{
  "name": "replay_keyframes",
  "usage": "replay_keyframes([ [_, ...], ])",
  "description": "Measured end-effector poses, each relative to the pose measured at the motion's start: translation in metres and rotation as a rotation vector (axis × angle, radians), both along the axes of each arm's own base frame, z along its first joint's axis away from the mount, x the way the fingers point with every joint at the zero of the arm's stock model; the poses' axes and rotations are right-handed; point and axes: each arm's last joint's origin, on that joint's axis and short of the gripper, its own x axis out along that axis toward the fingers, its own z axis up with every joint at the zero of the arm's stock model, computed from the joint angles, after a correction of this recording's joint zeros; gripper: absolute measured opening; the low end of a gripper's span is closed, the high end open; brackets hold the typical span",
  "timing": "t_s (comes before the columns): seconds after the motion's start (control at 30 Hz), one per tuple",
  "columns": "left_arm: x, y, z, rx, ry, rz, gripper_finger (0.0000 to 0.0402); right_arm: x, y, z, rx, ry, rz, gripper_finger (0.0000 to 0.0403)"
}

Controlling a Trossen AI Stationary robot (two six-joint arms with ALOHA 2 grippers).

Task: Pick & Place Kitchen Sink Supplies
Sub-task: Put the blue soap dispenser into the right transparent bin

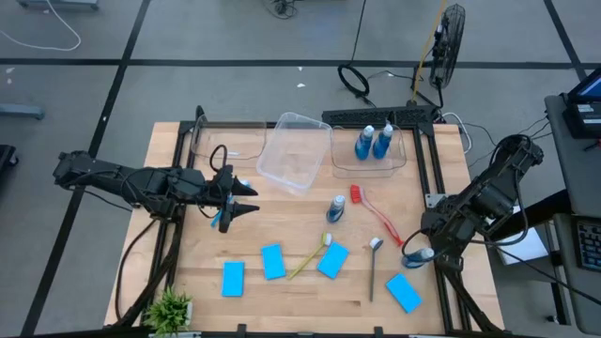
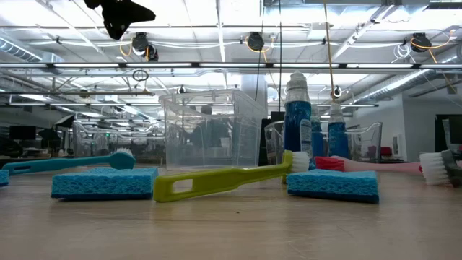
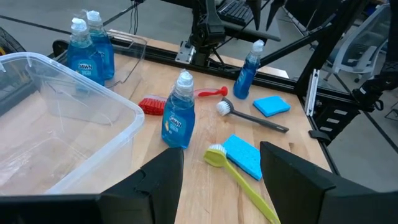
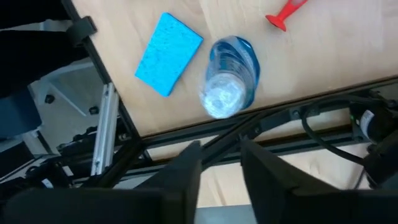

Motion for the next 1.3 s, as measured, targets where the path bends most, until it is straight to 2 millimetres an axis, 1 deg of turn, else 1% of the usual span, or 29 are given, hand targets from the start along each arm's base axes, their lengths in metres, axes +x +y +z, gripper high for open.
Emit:
replay_keyframes([
  [0.13,0.0,0.0,0.0,0.0,0.0,0.0,0.0214,0.001,0.0,-0.001,0.001,-0.011,0.017,0.0159],
  [0.2,0.0,0.0,0.0,0.0,0.001,0.0,0.0214,0.002,0.002,-0.006,0.0,-0.014,0.018,0.0183],
  [0.33,0.0,0.0,0.0,0.0,0.0,0.0,0.0214,0.008,0.009,-0.025,0.025,-0.024,0.046,0.0223],
  [0.43,0.0,0.0,0.0,-0.001,0.001,0.0,0.0214,0.008,0.01,-0.042,0.03,0.023,0.067,0.0241],
  [0.53,0.0,0.0,0.0,-0.001,0.001,0.0,0.0214,0.006,0.009,-0.054,0.001,0.058,0.068,0.0246],
  [0.63,0.0,0.0,0.0,-0.001,0.001,0.0,0.0214,0.006,0.008,-0.059,-0.009,0.068,0.066,0.0246],
  [0.9,0.0,0.0,0.0,-0.006,0.001,0.002,0.0214,0.008,0.01,-0.059,0.002,0.042,0.077,0.0243],
  [1.2,0.0,0.0,0.0,-0.006,0.001,0.002,0.0214,0.009,0.007,-0.058,-0.054,-0.041,0.058,0.0242],
  [1.3,0.0,0.0,0.0,-0.006,0.0,0.002,0.0214,0.008,0.006,-0.058,-0.056,-0.043,0.055,0.0242],
])
